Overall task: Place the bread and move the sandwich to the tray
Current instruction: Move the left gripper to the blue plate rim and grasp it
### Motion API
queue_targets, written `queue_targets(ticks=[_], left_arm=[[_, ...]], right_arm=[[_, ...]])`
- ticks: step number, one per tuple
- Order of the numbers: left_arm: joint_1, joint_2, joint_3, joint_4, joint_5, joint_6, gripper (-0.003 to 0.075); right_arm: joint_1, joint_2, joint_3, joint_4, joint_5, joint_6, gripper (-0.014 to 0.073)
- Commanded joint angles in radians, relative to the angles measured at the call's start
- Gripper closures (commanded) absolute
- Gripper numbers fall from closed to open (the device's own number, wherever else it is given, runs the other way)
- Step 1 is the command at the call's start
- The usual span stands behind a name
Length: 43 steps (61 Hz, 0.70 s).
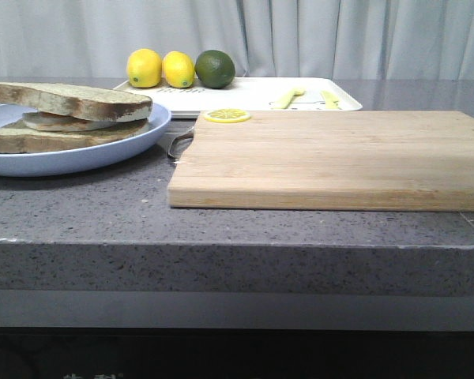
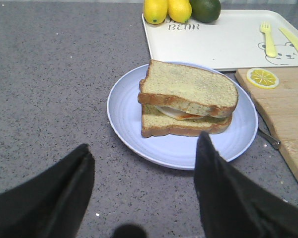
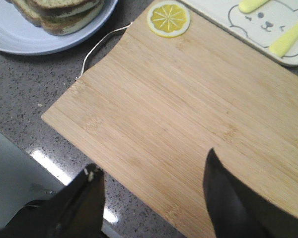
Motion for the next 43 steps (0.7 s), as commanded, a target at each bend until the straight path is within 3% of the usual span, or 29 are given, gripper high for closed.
queue_targets(ticks=[1, 23, 43], left_arm=[[-0.005, 0.011, -0.026, 0.000, -0.074, 0.002, 0.0281], [-0.005, 0.011, -0.026, 0.000, -0.074, 0.002, 0.0281], [-0.005, 0.012, -0.026, 0.000, -0.072, 0.002, 0.0281]], right_arm=[[-0.001, -0.117, 0.014, -0.021, -0.061, 0.009, 0.0139], [-0.001, -0.442, 0.262, -0.023, -0.212, -0.002, 0.0139], [-0.001, -0.504, 0.327, -0.023, -0.214, -0.002, 0.0139]])
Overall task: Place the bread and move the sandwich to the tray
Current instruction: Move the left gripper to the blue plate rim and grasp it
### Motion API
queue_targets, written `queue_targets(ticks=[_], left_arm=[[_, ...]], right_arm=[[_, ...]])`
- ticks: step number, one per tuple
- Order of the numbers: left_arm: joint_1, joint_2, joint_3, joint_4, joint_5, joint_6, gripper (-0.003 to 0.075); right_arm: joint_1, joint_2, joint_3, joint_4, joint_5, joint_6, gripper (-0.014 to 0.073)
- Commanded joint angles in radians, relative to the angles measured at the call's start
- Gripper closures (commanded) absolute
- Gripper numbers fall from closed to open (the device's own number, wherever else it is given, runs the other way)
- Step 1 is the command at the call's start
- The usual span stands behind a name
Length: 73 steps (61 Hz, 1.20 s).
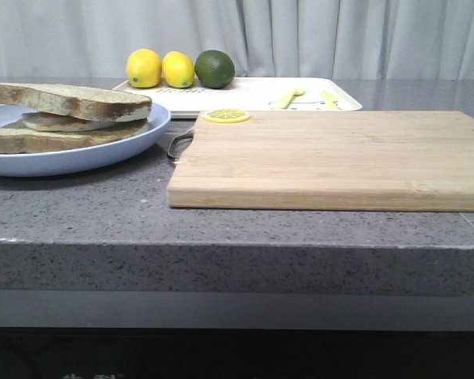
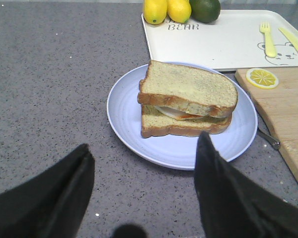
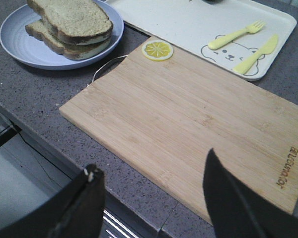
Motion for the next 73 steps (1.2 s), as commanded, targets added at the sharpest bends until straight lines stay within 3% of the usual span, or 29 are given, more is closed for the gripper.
queue_targets(ticks=[1, 17, 32, 46, 52, 65, 73], left_arm=[[-0.005, 0.012, -0.026, 0.000, -0.072, 0.002, 0.0281], [-0.005, 0.099, -0.094, 0.070, 0.088, 0.002, 0.0281], [-0.001, 0.343, -0.205, 0.076, 0.203, 0.002, 0.0281], [0.110, 0.625, -0.337, 0.064, 0.275, 0.012, 0.0281], [0.185, 0.714, -0.386, -0.032, 0.272, 0.093, 0.0281], [0.354, 0.863, -0.478, -0.421, 0.260, 0.327, 0.0281], [0.399, 0.935, -0.508, -0.578, 0.259, 0.391, 0.0281]], right_arm=[[-0.001, -0.002, -0.025, -0.009, -0.082, -0.005, 0.0139], [-0.001, -0.002, -0.025, -0.009, -0.075, -0.005, 0.0139], [-0.001, -0.002, -0.025, -0.009, -0.073, -0.005, 0.0139], [-0.001, -0.002, -0.025, -0.009, -0.071, -0.005, 0.0139], [-0.001, -0.002, -0.025, -0.009, -0.071, -0.005, 0.0139], [-0.001, -0.002, -0.025, -0.009, -0.070, -0.005, 0.0139], [-0.001, -0.002, -0.025, -0.009, -0.070, -0.005, 0.0139]])
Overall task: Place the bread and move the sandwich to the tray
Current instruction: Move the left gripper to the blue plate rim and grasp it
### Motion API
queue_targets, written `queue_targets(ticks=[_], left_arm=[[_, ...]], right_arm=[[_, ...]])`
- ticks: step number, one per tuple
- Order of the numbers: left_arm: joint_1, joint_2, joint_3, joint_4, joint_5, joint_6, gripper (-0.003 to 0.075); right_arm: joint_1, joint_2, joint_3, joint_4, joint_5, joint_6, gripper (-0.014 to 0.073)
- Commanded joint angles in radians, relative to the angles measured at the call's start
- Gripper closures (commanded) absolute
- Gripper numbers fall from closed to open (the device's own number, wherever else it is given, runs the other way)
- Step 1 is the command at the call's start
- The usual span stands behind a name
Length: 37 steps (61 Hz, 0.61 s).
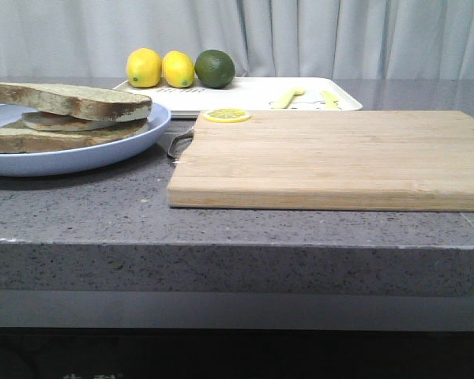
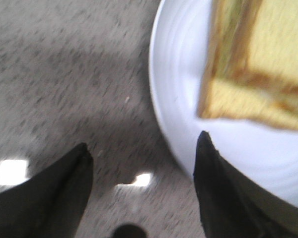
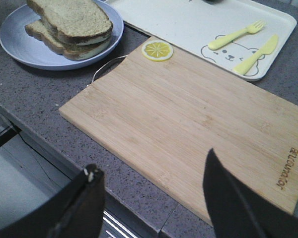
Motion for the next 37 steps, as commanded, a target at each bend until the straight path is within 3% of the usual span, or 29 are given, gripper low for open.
queue_targets(ticks=[1, 19, 37], left_arm=[[0.025, 0.019, -0.051, -0.155, -0.037, 0.053, 0.0281], [0.023, 0.126, -0.066, -0.242, -0.088, 0.057, 0.0297], [0.021, 0.198, -0.066, -0.309, -0.102, 0.068, 0.0437]], right_arm=[[-0.001, -0.002, -0.023, -0.008, -0.065, -0.005, 0.0139], [-0.001, -0.002, -0.023, -0.008, -0.065, -0.005, 0.0139], [-0.001, -0.002, -0.023, -0.008, -0.064, -0.005, 0.0139]])
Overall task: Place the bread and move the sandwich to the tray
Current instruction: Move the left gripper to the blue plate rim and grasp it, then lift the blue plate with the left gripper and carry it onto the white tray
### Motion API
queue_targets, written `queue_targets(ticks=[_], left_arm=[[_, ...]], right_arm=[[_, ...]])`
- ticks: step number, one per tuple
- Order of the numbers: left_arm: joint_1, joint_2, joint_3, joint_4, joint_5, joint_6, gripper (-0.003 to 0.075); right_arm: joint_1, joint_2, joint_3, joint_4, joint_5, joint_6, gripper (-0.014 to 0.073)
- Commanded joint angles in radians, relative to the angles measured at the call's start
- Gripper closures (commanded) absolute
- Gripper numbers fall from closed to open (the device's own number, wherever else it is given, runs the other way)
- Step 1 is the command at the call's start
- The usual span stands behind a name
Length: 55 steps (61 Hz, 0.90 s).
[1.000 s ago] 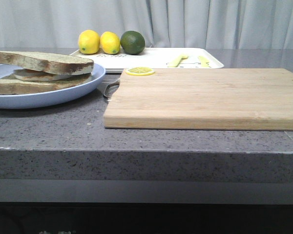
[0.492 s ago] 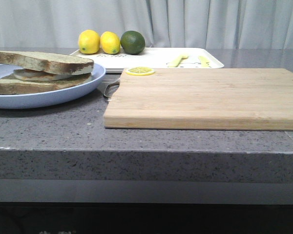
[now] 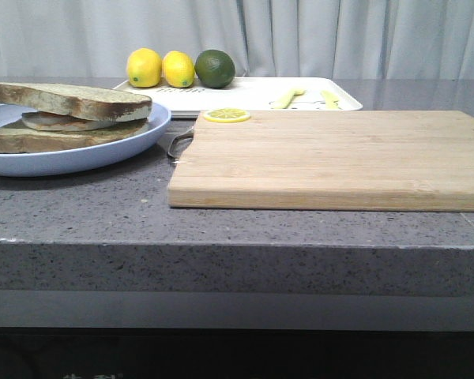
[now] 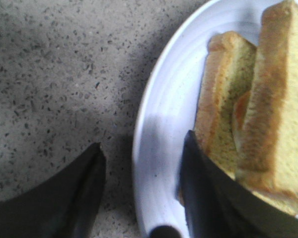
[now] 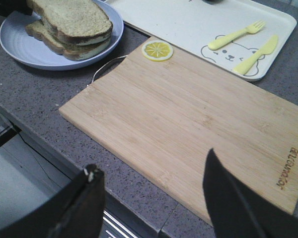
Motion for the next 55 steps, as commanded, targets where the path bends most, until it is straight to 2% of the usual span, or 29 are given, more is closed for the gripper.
queue_targets(ticks=[1, 17, 36, 55], left_arm=[[-0.004, -0.017, -0.032, -0.056, -0.024, 0.007, 0.0443], [-0.004, 0.006, -0.032, -0.068, -0.034, 0.009, 0.0512], [-0.004, 0.006, -0.032, -0.068, -0.014, 0.011, 0.0736], [-0.004, -0.002, -0.092, -0.161, 0.067, 0.018, 0.0738]], right_arm=[[-0.001, -0.002, -0.023, -0.008, -0.066, -0.005, 0.0139], [-0.001, -0.002, -0.023, -0.008, -0.066, -0.005, 0.0139], [-0.001, -0.002, -0.023, -0.008, -0.066, -0.005, 0.0139], [-0.001, -0.002, -0.023, -0.008, -0.066, -0.005, 0.0139]])
